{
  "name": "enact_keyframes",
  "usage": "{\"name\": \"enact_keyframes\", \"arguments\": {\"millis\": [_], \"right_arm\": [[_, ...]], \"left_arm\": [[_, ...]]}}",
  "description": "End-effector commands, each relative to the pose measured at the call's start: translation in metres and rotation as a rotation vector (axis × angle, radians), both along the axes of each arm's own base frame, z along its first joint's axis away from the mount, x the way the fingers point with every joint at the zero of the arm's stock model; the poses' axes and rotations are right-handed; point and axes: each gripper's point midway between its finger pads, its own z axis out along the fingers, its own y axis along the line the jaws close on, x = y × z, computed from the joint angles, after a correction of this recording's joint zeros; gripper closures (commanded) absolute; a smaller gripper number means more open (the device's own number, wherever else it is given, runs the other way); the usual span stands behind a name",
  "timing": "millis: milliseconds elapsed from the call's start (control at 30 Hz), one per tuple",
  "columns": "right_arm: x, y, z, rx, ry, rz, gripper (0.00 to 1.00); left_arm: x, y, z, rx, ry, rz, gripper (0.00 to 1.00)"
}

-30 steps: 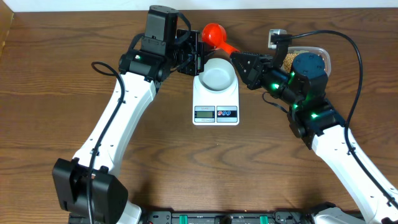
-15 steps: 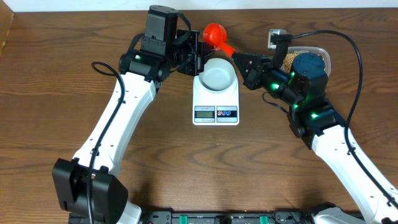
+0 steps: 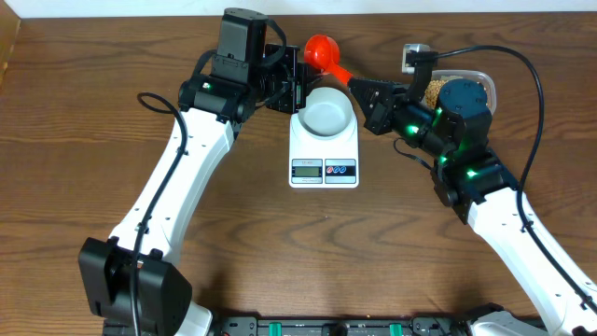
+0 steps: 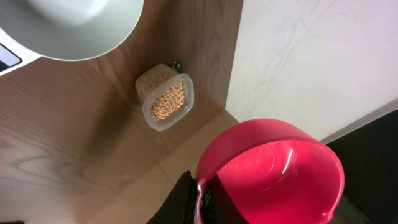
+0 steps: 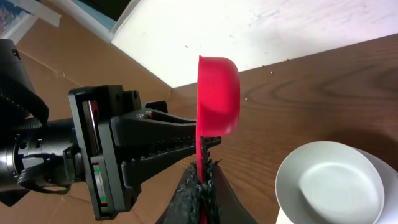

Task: Scoop item into bowl and weigh 50g on scale
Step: 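Close the right gripper on the scoop handle, then open the left gripper and carry the scoop right with the right gripper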

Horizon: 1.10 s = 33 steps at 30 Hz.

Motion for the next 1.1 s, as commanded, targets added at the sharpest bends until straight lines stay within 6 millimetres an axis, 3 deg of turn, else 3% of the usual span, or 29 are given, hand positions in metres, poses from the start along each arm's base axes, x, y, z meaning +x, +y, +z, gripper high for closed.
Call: {"name": "enact_keyframes", "arguments": {"millis": [0, 67, 167, 267, 733, 1067], "right_arm": [[0.001, 0.003, 0.006, -0.004, -0.021, 0.006, 0.99], [0.002, 0.002, 0.006, -0.005, -0.021, 0.003, 0.99], [0.002, 0.002, 0.006, -0.005, -0.020, 0.002, 0.99], [0.002, 0.002, 0.006, -0.005, -0.020, 0.002, 0.99], [0.015, -0.015, 0.000, -0.030, -0.005, -0.102, 0.99], [0.035, -0.061, -0.004, -0.044, 0.013, -0.236, 0.98]], "left_arm": [[-0.005, -0.003, 0.010, -0.010, -0.025, -0.025, 0.75], [-0.005, -0.003, 0.010, -0.010, -0.025, -0.025, 0.47], [-0.005, -0.003, 0.011, -0.010, -0.025, -0.024, 0.14], [-0.004, -0.002, 0.010, -0.009, -0.026, -0.023, 0.00], [0.010, 0.014, 0.019, -0.002, -0.100, -0.005, 0.00], [0.020, 0.038, 0.025, 0.072, -0.210, -0.024, 0.00]]}}
